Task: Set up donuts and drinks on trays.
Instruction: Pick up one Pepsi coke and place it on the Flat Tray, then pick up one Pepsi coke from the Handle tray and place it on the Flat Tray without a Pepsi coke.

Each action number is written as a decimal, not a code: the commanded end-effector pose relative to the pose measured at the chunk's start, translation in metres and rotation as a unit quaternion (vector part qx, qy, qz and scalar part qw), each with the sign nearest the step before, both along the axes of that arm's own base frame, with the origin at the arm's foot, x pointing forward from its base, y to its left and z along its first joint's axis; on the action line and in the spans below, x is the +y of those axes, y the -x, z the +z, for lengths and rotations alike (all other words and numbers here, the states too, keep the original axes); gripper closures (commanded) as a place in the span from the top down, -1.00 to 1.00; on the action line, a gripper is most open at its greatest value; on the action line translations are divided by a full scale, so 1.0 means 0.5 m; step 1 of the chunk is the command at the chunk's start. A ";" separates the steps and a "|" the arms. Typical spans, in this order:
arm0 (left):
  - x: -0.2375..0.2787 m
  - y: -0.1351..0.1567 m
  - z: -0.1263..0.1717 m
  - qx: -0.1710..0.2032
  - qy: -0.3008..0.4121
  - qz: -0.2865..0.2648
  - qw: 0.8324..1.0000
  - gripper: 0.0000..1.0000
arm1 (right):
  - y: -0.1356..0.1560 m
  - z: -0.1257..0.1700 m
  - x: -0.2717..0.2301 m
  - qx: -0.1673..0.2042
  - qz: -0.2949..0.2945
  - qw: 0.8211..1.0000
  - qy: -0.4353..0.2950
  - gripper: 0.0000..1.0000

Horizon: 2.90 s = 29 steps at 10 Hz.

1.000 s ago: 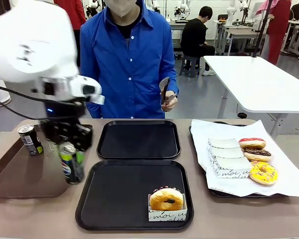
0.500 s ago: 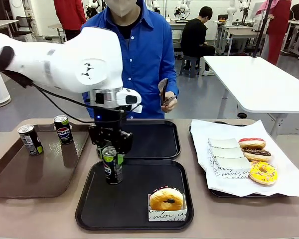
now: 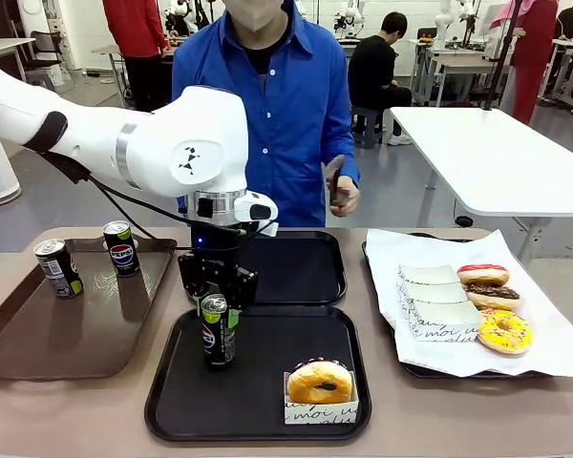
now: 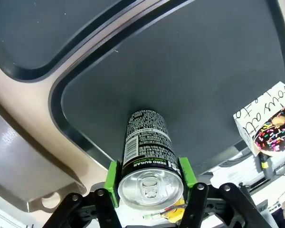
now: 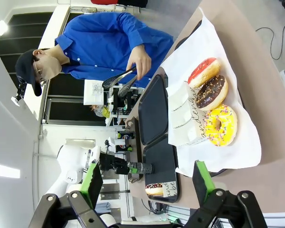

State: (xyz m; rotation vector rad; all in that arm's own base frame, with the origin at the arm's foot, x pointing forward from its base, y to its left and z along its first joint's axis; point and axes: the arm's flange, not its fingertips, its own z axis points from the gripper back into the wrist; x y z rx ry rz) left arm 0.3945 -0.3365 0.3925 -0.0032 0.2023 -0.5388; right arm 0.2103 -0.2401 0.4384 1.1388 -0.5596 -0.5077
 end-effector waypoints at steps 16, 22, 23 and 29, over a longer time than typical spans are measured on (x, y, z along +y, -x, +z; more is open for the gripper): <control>0.262 0.168 0.236 -0.091 0.076 0.093 0.989 1.00 | -0.005 0.000 -0.002 -0.018 0.000 1.000 -0.004 1.00; 0.219 0.176 0.259 -0.108 0.055 0.068 0.990 1.00 | -0.005 0.000 -0.002 -0.018 0.000 1.000 -0.004 1.00; 0.219 0.176 0.259 -0.108 0.055 0.068 0.990 1.00 | -0.005 0.000 -0.002 -0.018 0.000 1.000 -0.004 1.00; 0.273 0.159 0.299 -0.147 0.033 0.114 0.982 1.00 | -0.005 0.000 -0.002 -0.018 0.000 1.000 -0.004 1.00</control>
